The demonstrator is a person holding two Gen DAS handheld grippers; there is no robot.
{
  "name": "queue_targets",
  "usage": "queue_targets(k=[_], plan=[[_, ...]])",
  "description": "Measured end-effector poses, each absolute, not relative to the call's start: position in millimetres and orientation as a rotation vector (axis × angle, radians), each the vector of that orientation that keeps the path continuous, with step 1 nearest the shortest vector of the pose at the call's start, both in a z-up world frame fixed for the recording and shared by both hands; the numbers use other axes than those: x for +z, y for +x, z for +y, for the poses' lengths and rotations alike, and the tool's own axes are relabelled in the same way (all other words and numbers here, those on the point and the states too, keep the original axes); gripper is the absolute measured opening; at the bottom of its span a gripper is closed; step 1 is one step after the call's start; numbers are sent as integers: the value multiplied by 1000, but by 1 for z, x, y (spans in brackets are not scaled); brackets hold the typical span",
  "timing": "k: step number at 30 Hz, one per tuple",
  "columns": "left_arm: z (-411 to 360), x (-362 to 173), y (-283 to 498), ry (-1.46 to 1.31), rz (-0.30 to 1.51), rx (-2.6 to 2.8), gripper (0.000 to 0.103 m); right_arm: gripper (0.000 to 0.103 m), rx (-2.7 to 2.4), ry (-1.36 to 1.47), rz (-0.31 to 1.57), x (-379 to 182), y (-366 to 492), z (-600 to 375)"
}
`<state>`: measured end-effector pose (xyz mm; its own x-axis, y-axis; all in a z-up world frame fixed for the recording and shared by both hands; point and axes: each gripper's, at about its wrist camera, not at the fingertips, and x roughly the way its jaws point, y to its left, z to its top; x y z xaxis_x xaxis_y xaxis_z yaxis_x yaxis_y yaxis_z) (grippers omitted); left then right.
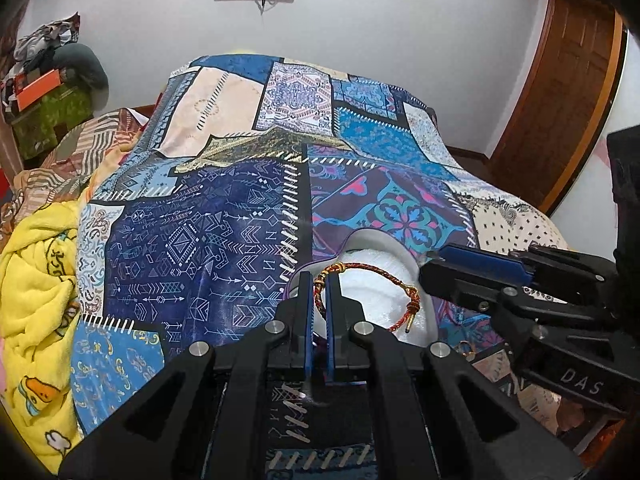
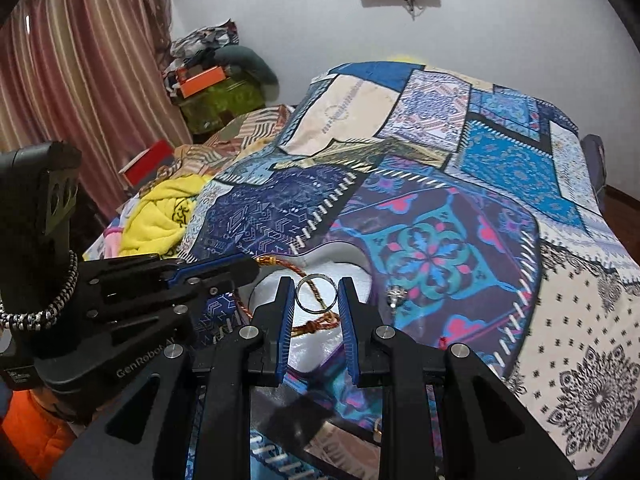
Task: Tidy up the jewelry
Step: 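Lower the bracelet into the heart tin with the left tool while the right drops the silver ring in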
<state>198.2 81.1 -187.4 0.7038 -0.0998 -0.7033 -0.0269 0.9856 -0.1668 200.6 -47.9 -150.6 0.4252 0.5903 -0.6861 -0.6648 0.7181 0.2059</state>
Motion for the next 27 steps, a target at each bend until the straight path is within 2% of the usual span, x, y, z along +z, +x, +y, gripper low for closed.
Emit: queue_targets(k=[20,25,27], plan=[[88,-187,204,-186,793,-39,4,21,790,-122,876,-158,209,-39],[85,-174,198,-169,771,-25,17,23,771,-104,849,-145,205,-52],[82,-167,194,-160,757,-24,19,23,762,-99,833,-139,202,-58]])
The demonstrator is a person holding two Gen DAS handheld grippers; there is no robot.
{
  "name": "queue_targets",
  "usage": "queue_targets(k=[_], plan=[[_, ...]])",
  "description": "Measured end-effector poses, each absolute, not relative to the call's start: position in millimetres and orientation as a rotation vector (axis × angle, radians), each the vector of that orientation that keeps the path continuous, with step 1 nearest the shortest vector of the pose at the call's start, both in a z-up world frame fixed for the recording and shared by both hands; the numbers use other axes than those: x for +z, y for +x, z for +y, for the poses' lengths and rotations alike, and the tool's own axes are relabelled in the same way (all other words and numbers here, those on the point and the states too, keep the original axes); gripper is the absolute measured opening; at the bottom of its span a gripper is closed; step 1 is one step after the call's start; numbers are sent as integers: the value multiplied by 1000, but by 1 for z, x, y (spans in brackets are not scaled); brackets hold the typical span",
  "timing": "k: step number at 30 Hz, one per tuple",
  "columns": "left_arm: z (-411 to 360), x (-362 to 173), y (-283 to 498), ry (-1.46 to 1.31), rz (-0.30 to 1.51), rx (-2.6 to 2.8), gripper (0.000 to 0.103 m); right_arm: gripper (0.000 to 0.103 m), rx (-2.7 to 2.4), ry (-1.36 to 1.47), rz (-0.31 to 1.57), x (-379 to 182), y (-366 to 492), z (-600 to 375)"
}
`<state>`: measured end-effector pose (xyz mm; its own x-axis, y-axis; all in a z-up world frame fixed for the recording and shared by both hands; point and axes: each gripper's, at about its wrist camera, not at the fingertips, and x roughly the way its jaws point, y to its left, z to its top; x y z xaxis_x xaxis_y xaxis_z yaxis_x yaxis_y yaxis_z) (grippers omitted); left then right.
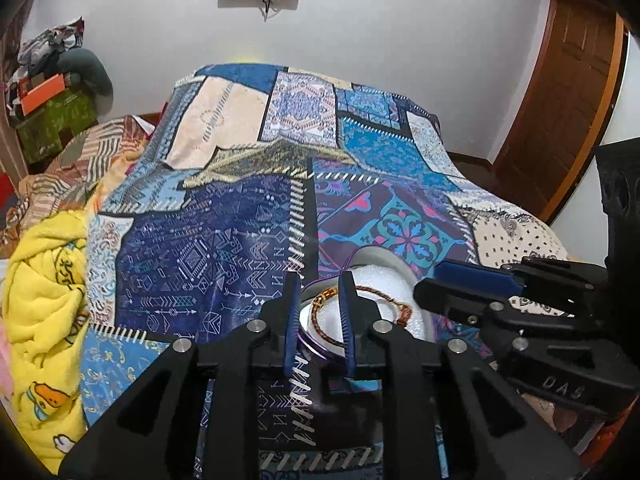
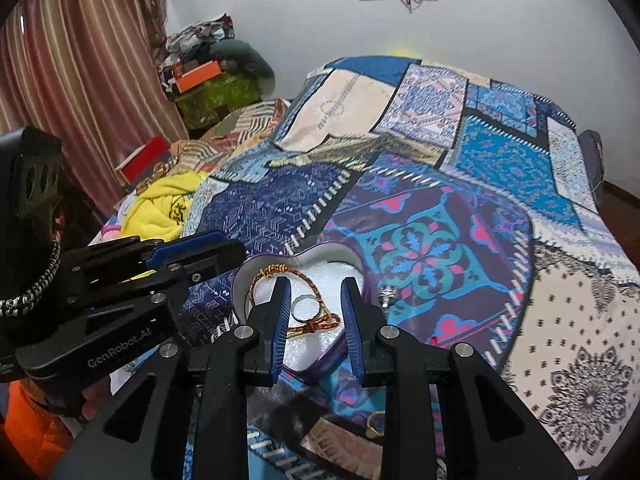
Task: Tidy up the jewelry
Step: 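Lower the bracelet into the heart tin with the left tool while the right drops the silver ring in, then withdraw both open tools from the tin toward the loose rings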
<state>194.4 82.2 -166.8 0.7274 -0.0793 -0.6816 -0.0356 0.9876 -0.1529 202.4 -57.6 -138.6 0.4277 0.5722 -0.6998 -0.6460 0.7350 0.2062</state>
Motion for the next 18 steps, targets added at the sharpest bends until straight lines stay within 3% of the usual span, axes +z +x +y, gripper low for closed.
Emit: queue_targets(k=[3,7,12,18], plan=[[77,-155,189,-140,735,-22,22,23,743,-96,812,-129,198,-66],[67,-141,180,-118,708,-26,34,24,712,-83,791,-118,192,-82],[53,-129,172,-97,701,-33,38,25,659,-67,769,-107,187,-107],[36,-130,165,-97,729,-51,40,36,585,-49,748,-102,181,-141]])
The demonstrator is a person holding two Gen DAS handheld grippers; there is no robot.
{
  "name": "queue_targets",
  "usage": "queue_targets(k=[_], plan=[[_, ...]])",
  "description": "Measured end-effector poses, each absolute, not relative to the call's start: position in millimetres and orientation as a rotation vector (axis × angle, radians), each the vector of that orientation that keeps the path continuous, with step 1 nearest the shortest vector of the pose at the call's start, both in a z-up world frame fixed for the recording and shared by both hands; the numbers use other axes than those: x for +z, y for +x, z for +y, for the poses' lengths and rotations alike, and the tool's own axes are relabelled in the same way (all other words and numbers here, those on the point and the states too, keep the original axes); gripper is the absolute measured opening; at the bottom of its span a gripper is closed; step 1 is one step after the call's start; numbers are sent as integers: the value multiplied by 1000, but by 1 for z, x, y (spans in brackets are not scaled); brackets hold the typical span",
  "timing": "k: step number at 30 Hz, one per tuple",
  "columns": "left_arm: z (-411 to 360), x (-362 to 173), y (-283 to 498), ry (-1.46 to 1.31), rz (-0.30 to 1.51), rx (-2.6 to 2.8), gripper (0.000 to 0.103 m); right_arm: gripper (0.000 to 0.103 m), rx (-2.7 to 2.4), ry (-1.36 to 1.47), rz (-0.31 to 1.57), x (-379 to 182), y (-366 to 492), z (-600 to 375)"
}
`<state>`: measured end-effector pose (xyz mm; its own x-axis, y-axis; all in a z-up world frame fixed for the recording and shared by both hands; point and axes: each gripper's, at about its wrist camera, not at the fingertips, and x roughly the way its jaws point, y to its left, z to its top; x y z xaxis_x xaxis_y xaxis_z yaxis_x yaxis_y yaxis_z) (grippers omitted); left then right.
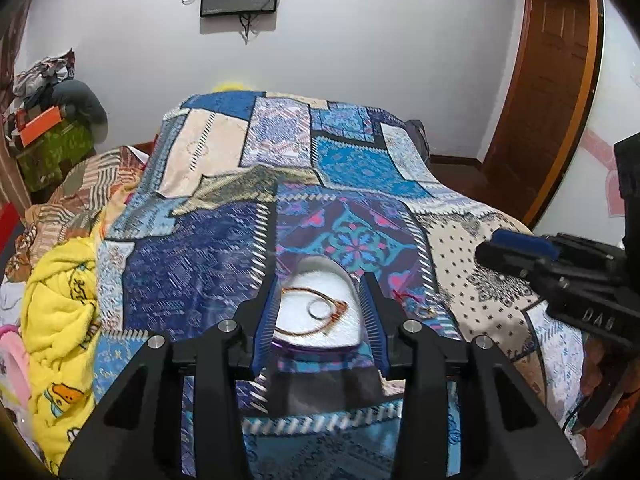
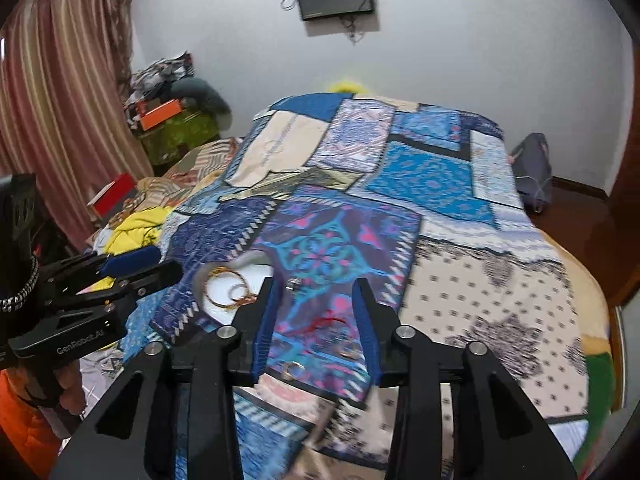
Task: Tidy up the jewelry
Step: 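Withdraw both open tools from the tin toward the loose rings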
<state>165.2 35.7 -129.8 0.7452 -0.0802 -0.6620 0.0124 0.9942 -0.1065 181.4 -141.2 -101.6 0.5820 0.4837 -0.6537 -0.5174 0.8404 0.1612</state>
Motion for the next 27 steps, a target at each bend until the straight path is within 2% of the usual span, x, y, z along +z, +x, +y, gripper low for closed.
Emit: queue_targets(k=[15,27], plan=[[-21,-178,172,-91,894,-153,40,37,481,-27,846,-136,186,-210],[-45,-220,187,-86,1000,-223,40,37,560,-14,932,-169,193,-199]])
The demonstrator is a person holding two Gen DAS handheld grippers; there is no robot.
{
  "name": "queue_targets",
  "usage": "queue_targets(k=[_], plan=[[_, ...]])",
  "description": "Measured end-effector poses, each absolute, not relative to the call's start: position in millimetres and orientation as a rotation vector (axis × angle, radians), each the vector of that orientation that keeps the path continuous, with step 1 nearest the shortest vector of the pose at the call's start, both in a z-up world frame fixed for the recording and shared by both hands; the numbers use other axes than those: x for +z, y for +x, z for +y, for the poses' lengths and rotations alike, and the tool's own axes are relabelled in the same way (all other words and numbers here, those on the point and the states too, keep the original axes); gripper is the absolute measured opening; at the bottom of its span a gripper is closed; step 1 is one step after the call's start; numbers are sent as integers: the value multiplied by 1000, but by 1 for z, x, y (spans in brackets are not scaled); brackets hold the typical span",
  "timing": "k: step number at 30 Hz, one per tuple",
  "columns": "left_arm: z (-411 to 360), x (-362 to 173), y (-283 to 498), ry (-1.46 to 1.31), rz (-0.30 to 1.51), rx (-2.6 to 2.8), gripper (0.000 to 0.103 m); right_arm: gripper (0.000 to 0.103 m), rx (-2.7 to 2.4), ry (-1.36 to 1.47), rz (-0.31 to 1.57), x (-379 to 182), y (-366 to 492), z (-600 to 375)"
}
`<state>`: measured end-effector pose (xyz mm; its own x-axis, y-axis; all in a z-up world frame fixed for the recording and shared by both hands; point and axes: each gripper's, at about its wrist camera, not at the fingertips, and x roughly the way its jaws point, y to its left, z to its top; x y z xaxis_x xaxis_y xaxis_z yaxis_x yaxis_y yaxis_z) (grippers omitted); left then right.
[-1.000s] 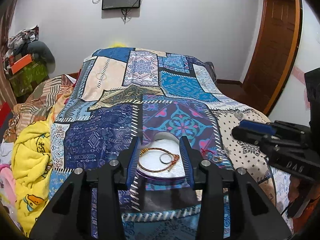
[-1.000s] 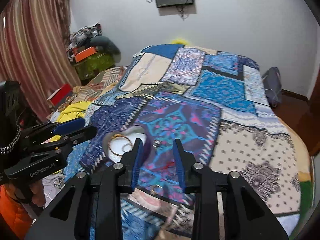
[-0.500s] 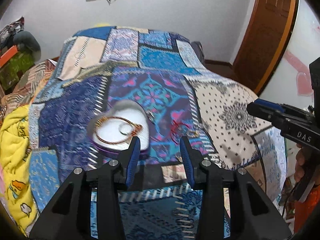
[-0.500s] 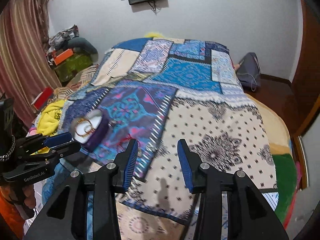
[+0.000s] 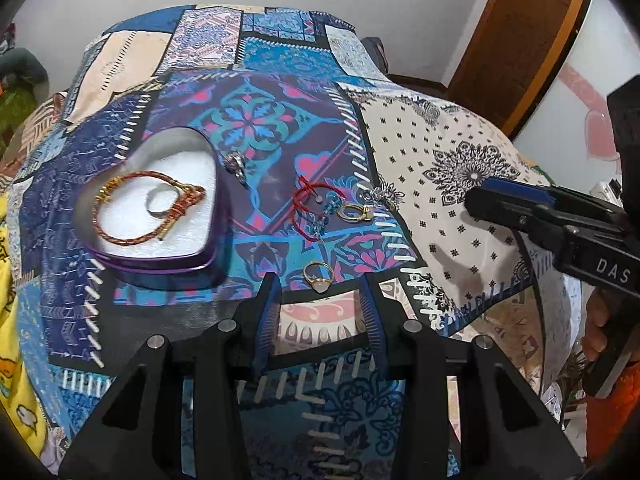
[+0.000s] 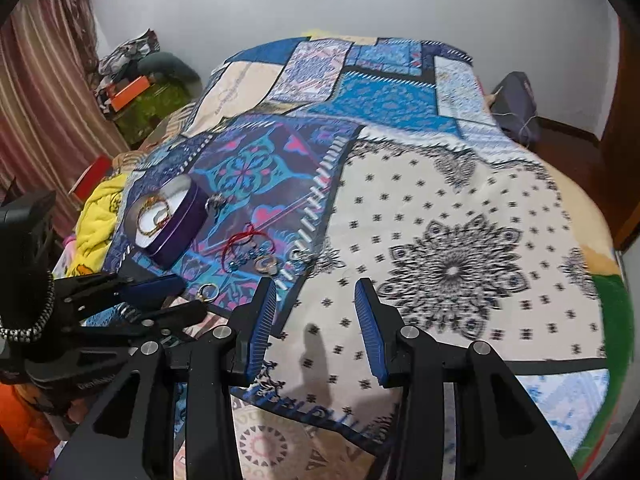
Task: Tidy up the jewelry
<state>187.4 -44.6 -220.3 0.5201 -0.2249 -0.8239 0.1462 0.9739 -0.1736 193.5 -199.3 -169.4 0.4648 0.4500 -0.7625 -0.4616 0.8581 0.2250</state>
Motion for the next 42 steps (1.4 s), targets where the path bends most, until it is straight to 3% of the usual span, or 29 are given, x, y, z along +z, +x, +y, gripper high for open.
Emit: queue_targets(k=[10,15,25,28,36,42], plan=[[-46,-231,196,-68,983,-220,29,37,668,14,990,-191,203,-172],[-42,-232,197,-73,978,-212,16,29,685,5,1025,-201,206,-160],[-37,-232,194,-98,963,-225,16,25,652,-37,1016,-206,214,-148],[-36,-232,193,-109,961,-229,16,17,643,-70,996,-206,212,-144],[-35,-231,193,-112,960,-229,16,12,638,-70,986,-203,212,-145],[-36,-227,191,-111,965,-225,16,12,629,-67,968,-193,205,-150]])
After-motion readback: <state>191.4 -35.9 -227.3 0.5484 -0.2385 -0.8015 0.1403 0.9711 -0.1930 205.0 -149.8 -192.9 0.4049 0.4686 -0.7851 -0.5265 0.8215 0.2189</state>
